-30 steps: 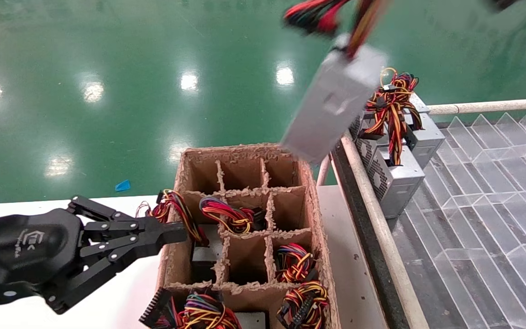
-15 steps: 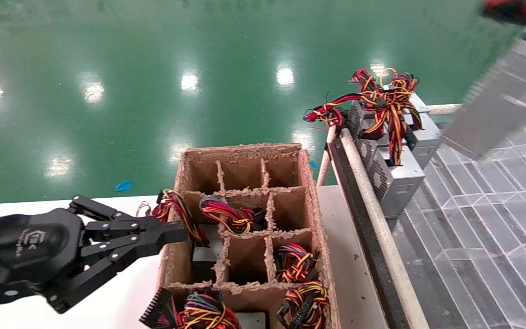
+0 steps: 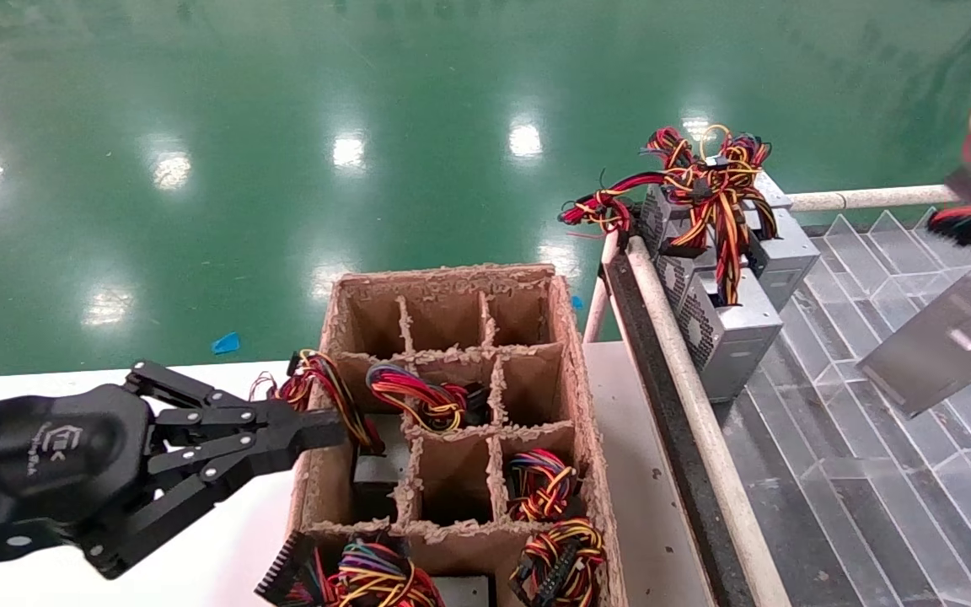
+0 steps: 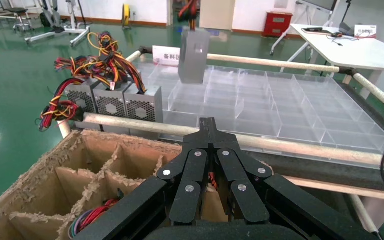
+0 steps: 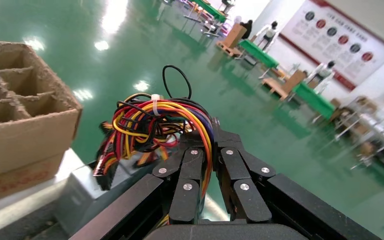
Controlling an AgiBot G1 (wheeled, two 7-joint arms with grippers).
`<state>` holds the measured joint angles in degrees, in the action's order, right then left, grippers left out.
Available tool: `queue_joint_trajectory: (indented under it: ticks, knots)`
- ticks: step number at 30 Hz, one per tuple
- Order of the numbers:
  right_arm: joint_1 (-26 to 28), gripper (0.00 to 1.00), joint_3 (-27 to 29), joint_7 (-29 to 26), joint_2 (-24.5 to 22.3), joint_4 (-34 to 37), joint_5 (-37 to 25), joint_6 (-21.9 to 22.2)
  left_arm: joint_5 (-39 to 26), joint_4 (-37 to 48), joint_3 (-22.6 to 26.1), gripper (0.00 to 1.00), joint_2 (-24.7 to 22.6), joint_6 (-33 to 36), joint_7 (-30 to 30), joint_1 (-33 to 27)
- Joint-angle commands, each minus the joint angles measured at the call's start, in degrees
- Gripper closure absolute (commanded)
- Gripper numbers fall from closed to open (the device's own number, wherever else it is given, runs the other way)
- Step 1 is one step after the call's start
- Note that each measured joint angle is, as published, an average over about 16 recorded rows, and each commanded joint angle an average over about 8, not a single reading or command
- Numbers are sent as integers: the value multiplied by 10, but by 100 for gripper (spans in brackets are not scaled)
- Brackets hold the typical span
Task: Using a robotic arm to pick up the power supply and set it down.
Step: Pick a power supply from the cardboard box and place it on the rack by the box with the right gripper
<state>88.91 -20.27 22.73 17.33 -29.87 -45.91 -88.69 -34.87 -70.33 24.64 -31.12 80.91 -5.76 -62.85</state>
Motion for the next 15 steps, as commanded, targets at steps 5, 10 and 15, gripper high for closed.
queue_joint_trajectory:
  ticks: [5, 10, 15]
  knots:
    - [-45, 100, 0, 25, 24, 40, 23, -1, 0, 0, 0, 100, 0, 0, 0, 0]
    - [-55, 100, -4, 43, 49, 61, 20, 10, 0, 0, 0, 100, 0, 0, 0, 0]
    - [-47, 100, -15, 66, 70, 79, -3, 37, 0, 0, 0, 100, 0, 0, 0, 0]
